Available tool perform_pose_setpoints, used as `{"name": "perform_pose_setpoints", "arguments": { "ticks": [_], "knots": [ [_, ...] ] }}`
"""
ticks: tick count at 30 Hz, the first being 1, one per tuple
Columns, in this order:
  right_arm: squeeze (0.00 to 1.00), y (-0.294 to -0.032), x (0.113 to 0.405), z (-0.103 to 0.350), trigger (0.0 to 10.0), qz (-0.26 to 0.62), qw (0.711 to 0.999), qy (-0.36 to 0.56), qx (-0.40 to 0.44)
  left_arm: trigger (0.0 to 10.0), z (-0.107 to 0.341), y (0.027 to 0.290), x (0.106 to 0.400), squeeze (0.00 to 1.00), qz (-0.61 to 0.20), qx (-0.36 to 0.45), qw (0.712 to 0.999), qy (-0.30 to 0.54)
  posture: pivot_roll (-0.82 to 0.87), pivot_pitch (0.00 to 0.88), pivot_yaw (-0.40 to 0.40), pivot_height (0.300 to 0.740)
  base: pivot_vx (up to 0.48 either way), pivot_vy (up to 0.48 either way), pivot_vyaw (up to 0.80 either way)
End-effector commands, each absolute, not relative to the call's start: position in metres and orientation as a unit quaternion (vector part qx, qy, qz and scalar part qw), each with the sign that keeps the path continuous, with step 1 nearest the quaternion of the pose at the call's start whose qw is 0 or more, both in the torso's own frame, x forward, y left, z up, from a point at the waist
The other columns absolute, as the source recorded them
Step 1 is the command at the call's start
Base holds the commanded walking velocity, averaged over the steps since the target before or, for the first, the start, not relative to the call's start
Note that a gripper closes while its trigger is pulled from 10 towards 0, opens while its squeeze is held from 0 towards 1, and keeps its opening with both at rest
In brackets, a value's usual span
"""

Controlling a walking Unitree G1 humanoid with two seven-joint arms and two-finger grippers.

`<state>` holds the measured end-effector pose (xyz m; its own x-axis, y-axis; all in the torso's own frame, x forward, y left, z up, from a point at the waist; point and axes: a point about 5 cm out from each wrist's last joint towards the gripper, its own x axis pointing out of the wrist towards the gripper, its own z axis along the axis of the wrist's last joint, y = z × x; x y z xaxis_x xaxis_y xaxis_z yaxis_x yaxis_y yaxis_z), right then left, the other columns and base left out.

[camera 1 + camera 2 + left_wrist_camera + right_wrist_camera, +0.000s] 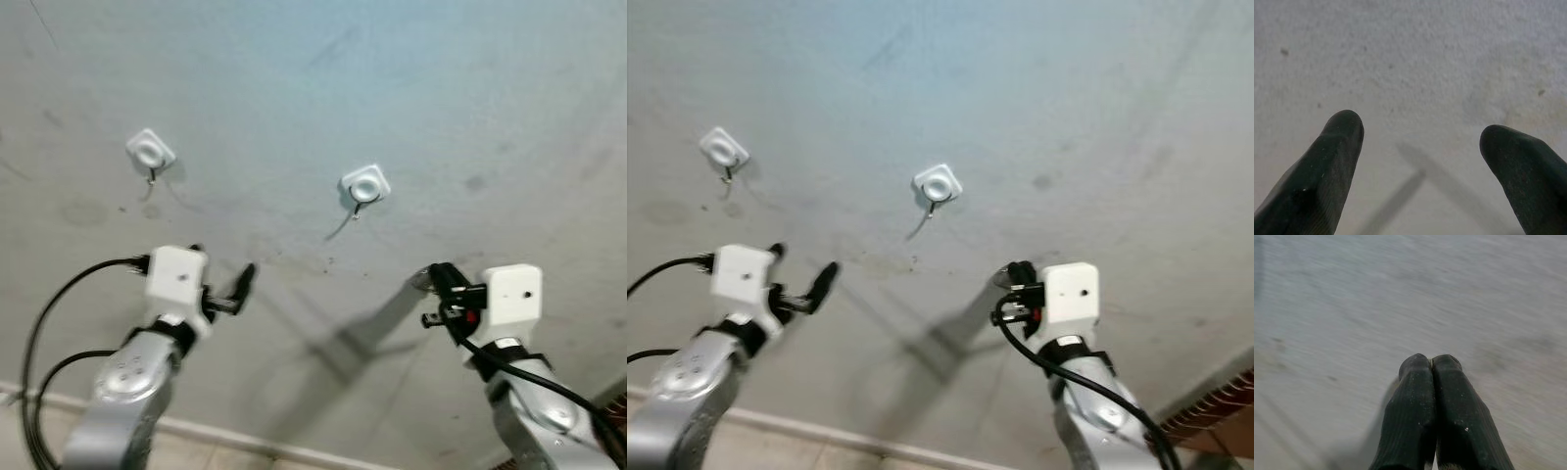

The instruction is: Hang keys on a hook

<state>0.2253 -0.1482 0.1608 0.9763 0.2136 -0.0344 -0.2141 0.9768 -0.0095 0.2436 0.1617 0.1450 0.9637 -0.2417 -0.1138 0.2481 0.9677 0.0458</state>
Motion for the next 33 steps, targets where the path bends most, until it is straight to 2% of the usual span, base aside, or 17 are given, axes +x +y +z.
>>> {"name": "perform_pose_setpoints", "arguments": {
  "ticks": [1, 10, 20, 24, 33],
  "knots": [
    [0.00, -0.146, 0.225, 0.164, 10.0, 0.116, 0.993, 0.008, -0.006, 10.0, 0.145, 0.156, 0.243, 0.00, -0.142, 0.027, 0.988, 0.053, 0.20, 0.000, -0.070, 0.740, 0.000, 0.000, 0.00],
    [0.00, -0.140, 0.225, 0.168, 10.0, 0.143, 0.990, -0.012, 0.011, 10.0, 0.141, 0.162, 0.238, 0.00, -0.140, 0.062, 0.987, 0.048, 0.20, 0.000, -0.069, 0.740, 0.000, 0.000, 0.00],
    [0.00, -0.104, 0.232, 0.194, 10.0, 0.251, 0.964, -0.057, 0.062, 10.0, 0.141, 0.162, 0.238, 0.00, -0.148, 0.073, 0.985, 0.043, 0.21, 0.000, -0.053, 0.740, 0.000, 0.000, 0.00],
    [0.00, -0.095, 0.242, 0.205, 10.0, 0.263, 0.958, -0.077, 0.089, 10.0, 0.142, 0.162, 0.238, 0.00, -0.151, 0.075, 0.985, 0.039, 0.22, 0.000, -0.049, 0.740, 0.000, 0.000, 0.00],
    [0.00, -0.093, 0.245, 0.208, 10.0, 0.269, 0.955, -0.083, 0.092, 10.0, 0.144, 0.164, 0.238, 0.00, -0.151, 0.078, 0.985, 0.037, 0.23, 0.000, -0.047, 0.740, 0.000, 0.000, 0.00]
  ]
}}
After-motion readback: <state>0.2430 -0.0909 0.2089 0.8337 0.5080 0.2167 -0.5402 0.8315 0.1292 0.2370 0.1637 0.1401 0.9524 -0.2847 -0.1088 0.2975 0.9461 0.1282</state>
